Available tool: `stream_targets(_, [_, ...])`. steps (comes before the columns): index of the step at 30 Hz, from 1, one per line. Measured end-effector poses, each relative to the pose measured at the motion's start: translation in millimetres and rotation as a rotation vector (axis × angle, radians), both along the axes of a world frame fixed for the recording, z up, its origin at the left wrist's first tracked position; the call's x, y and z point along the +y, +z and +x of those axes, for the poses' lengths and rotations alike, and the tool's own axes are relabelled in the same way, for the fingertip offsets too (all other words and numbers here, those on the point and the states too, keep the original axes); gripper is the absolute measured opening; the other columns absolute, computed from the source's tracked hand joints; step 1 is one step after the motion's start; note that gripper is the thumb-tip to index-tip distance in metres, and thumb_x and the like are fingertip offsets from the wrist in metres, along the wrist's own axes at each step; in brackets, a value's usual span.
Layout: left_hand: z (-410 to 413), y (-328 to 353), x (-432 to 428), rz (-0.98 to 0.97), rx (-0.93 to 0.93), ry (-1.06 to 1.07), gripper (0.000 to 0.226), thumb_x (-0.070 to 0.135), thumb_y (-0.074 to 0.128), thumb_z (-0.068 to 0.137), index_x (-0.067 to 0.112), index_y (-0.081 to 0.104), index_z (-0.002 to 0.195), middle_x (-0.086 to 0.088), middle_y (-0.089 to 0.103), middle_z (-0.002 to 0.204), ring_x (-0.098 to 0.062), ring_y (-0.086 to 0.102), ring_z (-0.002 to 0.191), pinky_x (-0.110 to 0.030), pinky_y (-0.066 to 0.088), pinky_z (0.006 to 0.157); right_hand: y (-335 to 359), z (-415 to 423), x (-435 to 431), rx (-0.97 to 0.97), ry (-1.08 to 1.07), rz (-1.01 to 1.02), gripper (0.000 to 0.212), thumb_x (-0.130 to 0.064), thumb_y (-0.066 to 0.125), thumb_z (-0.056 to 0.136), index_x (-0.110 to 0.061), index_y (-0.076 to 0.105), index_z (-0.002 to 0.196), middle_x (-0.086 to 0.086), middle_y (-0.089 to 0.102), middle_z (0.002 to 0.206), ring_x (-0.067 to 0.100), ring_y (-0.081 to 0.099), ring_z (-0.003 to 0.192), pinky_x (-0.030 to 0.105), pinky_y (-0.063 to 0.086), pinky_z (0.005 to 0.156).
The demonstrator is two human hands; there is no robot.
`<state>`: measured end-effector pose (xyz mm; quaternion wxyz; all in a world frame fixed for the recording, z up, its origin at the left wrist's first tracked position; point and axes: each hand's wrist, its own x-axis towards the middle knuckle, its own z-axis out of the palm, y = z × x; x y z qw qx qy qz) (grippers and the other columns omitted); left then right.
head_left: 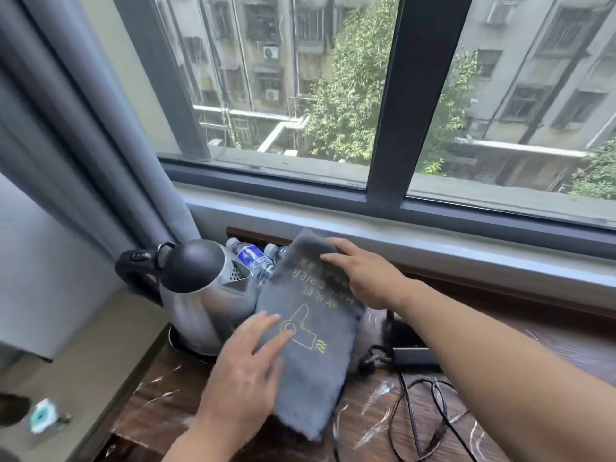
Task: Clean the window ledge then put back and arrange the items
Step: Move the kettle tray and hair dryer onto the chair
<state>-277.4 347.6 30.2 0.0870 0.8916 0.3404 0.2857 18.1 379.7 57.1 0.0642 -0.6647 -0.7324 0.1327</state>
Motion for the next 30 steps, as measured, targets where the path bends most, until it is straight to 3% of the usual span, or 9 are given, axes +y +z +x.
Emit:
stream_targets(4, [20,-25,5,-0.117,0.543,-0.113,0.057,0.060,0.048,0.088,0.033,0.060,0.137,-0.004,0.057,0.147,-0.031,0.045,0.141,-0.048,0.029,0.110,-3,-13,15,-0.220,-0.051,0.089,0.058,-0.012,0.054,0.093,-0.023,0.042,0.148,0.009,0.014,0.165,0.032,0.038,0.139,0.044,0.042,0.105])
stream_targets(9, [27,-36,3,-0.164,0.731,-0.007,0.065,0.069,0.041,0.088,0.032,0.065,0.135,-0.012,0.059,0.145,-0.042,0.053,0.135,-0.056,0.028,0.108,-16,-39,-12,-0.235,-0.095,0.326,0.045,-0.015,0.049,0.080,-0.018,0.065,0.122,0.015,0.056,0.134,0.034,0.059,0.106,0.044,0.049,0.080])
stream_targets(12, [37,-27,3,-0.212,0.749,0.041,0.072,0.072,0.030,0.087,0.033,0.062,0.139,-0.015,0.054,0.150,-0.045,0.047,0.139,-0.060,0.024,0.109,-36,-42,-33,-0.209,-0.043,0.070,0.057,-0.050,0.030,0.091,-0.025,0.053,0.137,0.005,0.053,0.141,0.028,0.052,0.126,0.052,0.040,0.102])
stream_targets(15, [38,-22,7,-0.240,0.846,0.063,0.091,0.077,-0.008,0.079,0.041,0.017,0.160,-0.010,0.009,0.171,-0.041,0.008,0.156,-0.057,0.002,0.121,-34,-37,-37,-0.175,-0.043,-0.028,0.077,-0.064,0.012,0.089,-0.027,0.038,0.151,0.002,0.035,0.159,0.023,0.030,0.147,0.057,0.019,0.119])
stream_targets(16, [36,-21,8,-0.237,0.841,0.057,0.093,0.079,-0.011,0.080,0.041,0.018,0.159,-0.010,0.011,0.171,-0.041,0.010,0.155,-0.058,0.005,0.121,-30,-36,-38,-0.123,-0.060,0.000,0.077,-0.064,0.013,0.090,-0.026,0.037,0.152,0.003,0.033,0.160,0.023,0.029,0.148,0.055,0.019,0.120])
stream_targets(20, [30,-13,3,-0.248,0.775,0.050,0.073,0.071,0.019,0.095,0.032,0.058,0.142,-0.013,0.056,0.148,-0.039,0.052,0.136,-0.062,0.041,0.106,-10,-8,-79,0.201,-0.302,0.209,0.045,-0.038,0.056,0.095,-0.022,0.055,0.137,0.000,0.051,0.141,0.018,0.051,0.126,0.036,0.041,0.109])
stream_targets(24, [30,6,-28,-0.105,0.232,0.001,0.050,0.054,0.051,0.088,0.017,0.070,0.116,-0.009,0.067,0.110,-0.033,0.066,0.102,-0.045,0.057,0.085,3,34,-166,0.128,-0.608,0.091,0.028,-0.033,0.069,0.089,-0.024,0.068,0.116,-0.005,0.069,0.104,0.017,0.065,0.097,0.032,0.050,0.089])
stream_targets(27, [23,18,-69,-0.224,0.129,-0.011,0.030,0.054,0.058,0.079,0.027,0.051,0.069,0.011,0.048,0.059,-0.014,0.054,0.053,-0.029,0.049,0.052,-16,39,-228,0.032,-0.740,-0.168,0.058,-0.052,0.066,0.087,-0.021,0.055,0.135,-0.001,0.061,0.131,0.019,0.055,0.123,0.031,0.042,0.103])
stream_targets(30, [18,3,-101,-0.565,0.310,0.025,0.048,0.076,0.053,0.067,0.032,0.034,0.062,0.015,0.045,0.044,0.000,0.038,0.040,-0.014,0.036,0.047,-39,27,-254,0.020,-0.742,-0.327,0.092,-0.082,0.052,0.077,-0.026,0.036,0.148,-0.003,0.043,0.147,0.020,0.043,0.135,0.037,0.039,0.110])
